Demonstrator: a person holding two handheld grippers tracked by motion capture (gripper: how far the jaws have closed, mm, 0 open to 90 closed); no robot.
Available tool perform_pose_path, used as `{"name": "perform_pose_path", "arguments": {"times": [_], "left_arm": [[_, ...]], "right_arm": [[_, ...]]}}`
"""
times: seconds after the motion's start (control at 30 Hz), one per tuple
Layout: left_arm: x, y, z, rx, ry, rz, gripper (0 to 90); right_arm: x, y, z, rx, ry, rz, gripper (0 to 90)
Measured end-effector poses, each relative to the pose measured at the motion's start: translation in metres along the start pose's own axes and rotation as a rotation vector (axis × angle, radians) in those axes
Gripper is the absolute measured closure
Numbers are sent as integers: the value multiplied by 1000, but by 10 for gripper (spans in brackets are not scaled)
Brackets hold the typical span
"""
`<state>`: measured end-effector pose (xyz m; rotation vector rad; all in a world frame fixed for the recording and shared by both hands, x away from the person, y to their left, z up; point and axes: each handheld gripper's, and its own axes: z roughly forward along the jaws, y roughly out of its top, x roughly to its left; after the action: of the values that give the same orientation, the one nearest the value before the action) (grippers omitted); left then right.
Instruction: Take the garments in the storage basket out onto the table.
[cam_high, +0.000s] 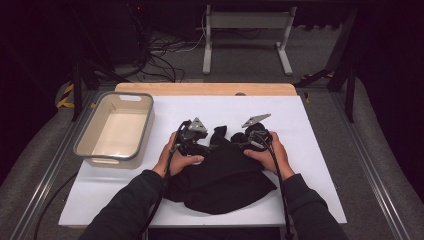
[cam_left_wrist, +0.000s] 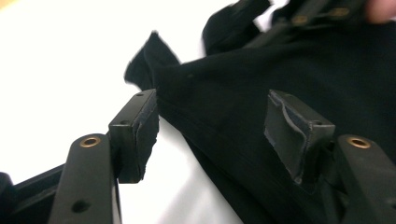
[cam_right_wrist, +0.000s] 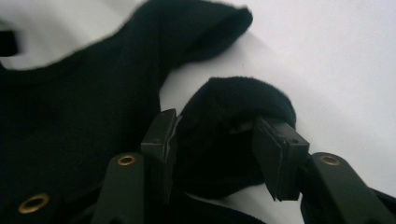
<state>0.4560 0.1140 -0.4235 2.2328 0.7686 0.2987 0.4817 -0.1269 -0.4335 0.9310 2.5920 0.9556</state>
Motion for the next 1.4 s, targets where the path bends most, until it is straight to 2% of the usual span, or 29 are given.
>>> {"name": "perform_pose_path", "arguments": {"times": [0.07,0.13,0.17,0.27,0.33,0.37,0.4,0.43,0.47,0.5,0.53,0.57,0.6,0.63,0.67,0.77,0.8,0.83,0.87,0.9,0.97,1.03,1.1,1.13,1.23,1.3,1.4], "left_arm": [[3,-2,14,43,-21,-19,442],[4,-4,26,101,24,-10,490],[5,-5,29,105,-2,-15,525],[9,-4,30,91,-53,-26,659],[7,-1,29,92,-51,-1,763],[6,0,28,92,-43,12,824],[6,2,26,85,-16,29,839],[6,2,26,85,-16,29,842],[8,4,19,62,-8,33,842],[8,4,19,62,-8,33,842],[13,6,9,26,13,24,842],[16,8,2,9,39,25,842],[16,8,2,9,39,25,842],[24,12,-11,-28,80,20,842],[24,12,-11,-28,80,20,842],[38,20,-25,-67,173,16,841],[44,23,-28,-80,183,5,841],[44,23,-28,-80,183,5,839],[47,25,-30,-82,192,4,836],[51,29,-31,-84,229,15,834],[53,31,-30,-83,223,14,831],[54,34,-27,-75,244,36,828],[53,35,-22,-68,239,46,833],[52,36,-19,-63,240,52,839],[47,37,-14,-65,217,50,845],[42,37,-17,-82,198,57,853],[36,35,-20,-93,203,81,851]], "right_arm": [[0,-1,4,16,13,-2,580],[1,0,8,30,0,-14,657],[1,1,9,23,11,-13,730],[3,2,11,17,3,-34,844],[4,3,8,1,-33,-46,864],[2,3,5,-34,-48,-33,872],[1,4,1,-60,-59,-25,877],[1,4,1,-60,-59,-25,877],[-5,4,-13,-132,-121,-6,882],[-5,4,-13,-132,-121,-6,882],[-11,4,-24,-186,-155,19,883],[-14,3,-28,-210,-167,32,883],[-14,3,-28,-210,-167,32,883],[-21,3,-41,-290,-208,74,883],[-24,3,-45,-322,-221,89,883],[-34,5,-56,-403,-244,150,883],[-37,6,-58,-426,-243,164,882],[-37,6,-58,-426,-243,164,882],[-41,8,-60,-458,-246,188,880],[-42,9,-60,-467,-248,192,878],[-43,11,-59,-473,-248,197,876],[-45,14,-56,-484,-267,189,879],[-47,16,-52,-482,-272,192,878],[-48,16,-50,-481,-289,191,878],[-49,15,-48,-478,-291,194,878],[-48,14,-49,-480,-285,200,875],[-46,13,-52,-485,-287,194,872]]}}
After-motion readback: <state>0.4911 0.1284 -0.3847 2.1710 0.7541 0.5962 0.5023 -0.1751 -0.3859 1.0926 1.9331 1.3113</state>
